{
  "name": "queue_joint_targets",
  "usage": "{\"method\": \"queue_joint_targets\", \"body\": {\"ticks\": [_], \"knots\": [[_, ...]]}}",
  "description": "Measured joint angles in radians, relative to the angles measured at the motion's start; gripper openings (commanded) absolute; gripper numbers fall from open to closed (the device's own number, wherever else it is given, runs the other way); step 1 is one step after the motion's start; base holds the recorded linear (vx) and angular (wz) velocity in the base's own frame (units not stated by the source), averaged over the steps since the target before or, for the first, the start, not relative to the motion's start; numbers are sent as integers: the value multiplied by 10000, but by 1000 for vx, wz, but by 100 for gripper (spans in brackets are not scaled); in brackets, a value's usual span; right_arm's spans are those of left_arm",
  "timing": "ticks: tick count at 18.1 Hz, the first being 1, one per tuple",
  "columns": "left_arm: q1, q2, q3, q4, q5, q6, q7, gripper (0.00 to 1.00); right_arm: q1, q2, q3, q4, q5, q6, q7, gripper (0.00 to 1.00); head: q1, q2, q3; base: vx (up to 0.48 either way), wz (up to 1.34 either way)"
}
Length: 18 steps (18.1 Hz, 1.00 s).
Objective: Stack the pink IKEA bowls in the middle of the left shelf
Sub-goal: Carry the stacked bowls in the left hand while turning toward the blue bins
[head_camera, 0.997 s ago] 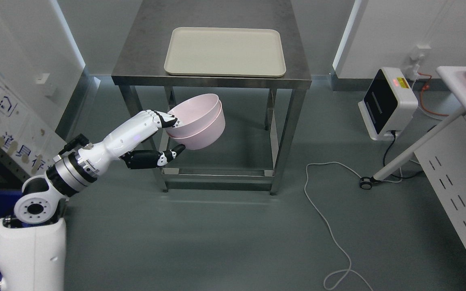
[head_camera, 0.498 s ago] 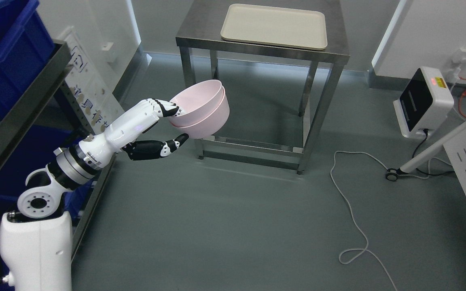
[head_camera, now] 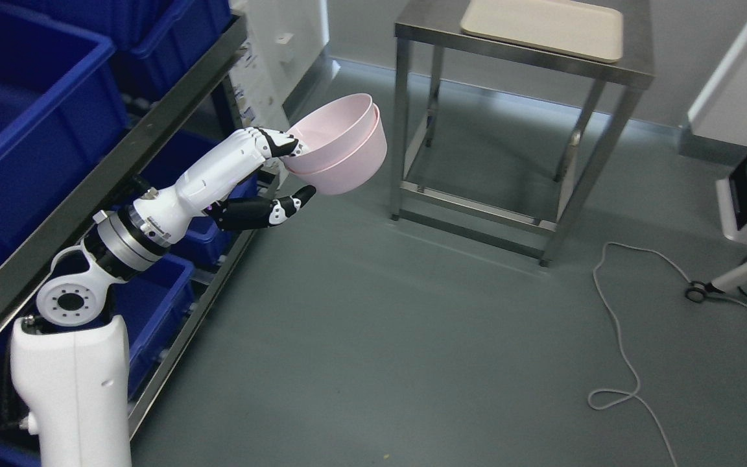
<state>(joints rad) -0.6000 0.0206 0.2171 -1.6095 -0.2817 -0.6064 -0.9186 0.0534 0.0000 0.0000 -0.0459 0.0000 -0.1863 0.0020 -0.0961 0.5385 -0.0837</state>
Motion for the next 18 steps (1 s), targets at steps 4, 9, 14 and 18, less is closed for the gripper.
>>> {"method": "queue_joint_targets", "body": {"ticks": [4, 9, 14, 18], "knots": [[-291, -66, -141, -14, -29, 189, 36, 4, -13, 0, 0, 0, 0, 0, -31, 100, 0, 0, 0, -246, 1024], [-533, -120, -310, -20, -45, 358, 73, 4, -16, 0, 0, -1, 0, 0, -38, 100, 0, 0, 0, -92, 1417], [-1519, -155, -449, 7, -769, 1407, 180, 4, -17, 0, 0, -1, 0, -1, 7, 100, 0, -2, 0, 52, 1051], [-2587, -172, -605, 338, -2189, 2292, 169, 4, -17, 0, 0, -1, 0, -1, 12, 100, 0, -3, 0, 109, 614]]}}
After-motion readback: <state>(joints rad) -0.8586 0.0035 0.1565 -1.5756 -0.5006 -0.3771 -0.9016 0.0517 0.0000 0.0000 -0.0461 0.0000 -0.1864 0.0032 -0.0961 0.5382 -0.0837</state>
